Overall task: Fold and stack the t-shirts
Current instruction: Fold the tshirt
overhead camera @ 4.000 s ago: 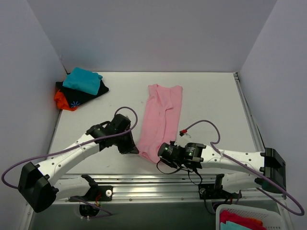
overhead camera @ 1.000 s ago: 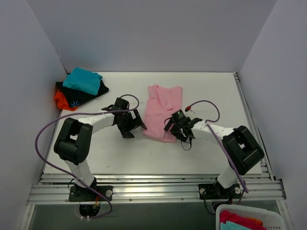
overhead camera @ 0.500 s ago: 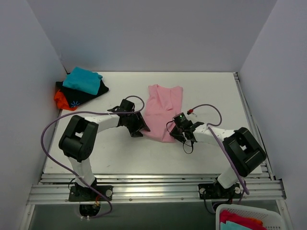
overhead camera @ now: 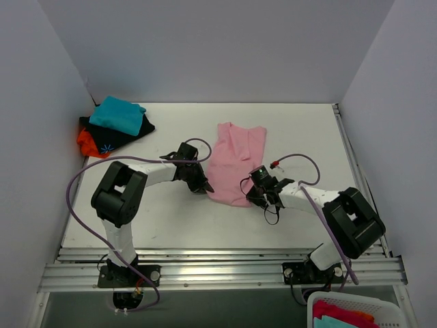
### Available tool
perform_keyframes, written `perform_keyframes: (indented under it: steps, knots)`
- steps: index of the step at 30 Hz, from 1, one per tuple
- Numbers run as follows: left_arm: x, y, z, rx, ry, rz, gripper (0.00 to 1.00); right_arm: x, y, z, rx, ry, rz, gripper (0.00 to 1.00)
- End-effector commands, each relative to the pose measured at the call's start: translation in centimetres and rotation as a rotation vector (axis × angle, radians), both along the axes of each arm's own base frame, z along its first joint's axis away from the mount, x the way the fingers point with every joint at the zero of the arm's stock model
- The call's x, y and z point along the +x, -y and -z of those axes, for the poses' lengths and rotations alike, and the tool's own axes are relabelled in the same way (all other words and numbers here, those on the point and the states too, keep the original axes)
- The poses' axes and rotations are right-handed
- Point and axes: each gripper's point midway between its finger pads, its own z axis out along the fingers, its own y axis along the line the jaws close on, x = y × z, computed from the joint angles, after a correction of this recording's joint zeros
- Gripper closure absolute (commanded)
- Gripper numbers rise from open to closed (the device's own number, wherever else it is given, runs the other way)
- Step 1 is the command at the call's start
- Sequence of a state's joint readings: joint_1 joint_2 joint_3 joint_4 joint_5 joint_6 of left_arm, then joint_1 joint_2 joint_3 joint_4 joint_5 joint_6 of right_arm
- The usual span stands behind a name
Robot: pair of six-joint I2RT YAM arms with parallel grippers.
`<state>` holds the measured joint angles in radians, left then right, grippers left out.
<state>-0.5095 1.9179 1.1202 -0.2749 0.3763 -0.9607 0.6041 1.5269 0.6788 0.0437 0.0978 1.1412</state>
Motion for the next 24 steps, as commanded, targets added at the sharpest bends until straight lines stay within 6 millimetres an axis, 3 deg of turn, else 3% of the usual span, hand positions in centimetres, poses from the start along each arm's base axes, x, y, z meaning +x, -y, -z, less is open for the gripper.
perform_keyframes:
  steps: [1,5,7,8,9,15,18,24]
  knots:
    - [-1.0,-1.0,-0.6,0.066,0.017,0.027,0.98,-4.9,3.5,2.1,-0.13,-0.156,-0.006,1.0]
    - [-3.3,-2.4,-2.6,0.081,0.022,0.045,0.98,-5.3,3.5,-0.2,-0.093,-0.117,0.004,1.0]
    - [-5.2,-3.3,-2.6,0.092,-0.009,0.054,0.98,-5.9,3.8,-1.0,-0.088,-0.12,0.009,1.0]
    - [-5.5,-3.5,-3.8,0.078,0.013,0.054,0.98,-5.9,3.8,-2.1,-0.07,-0.094,0.015,1.0]
    - [-6.9,-4.1,-3.5,0.092,-0.018,0.056,0.98,-6.5,4.2,-2.5,-0.076,-0.106,0.017,1.0]
    - [-9.6,-5.3,-7.5,0.055,0.003,0.055,0.97,-7.8,4.8,-6.8,-0.035,-0.081,0.037,1.0]
    - [-9.4,-5.4,-9.4,0.041,0.018,0.047,0.97,-7.7,4.9,-9.1,-0.029,-0.055,0.038,1.0]
    - [-6.4,-4.2,-13.4,0.02,0.086,0.047,0.95,-6.6,4.4,-12.0,-0.047,-0.025,0.007,1.0]
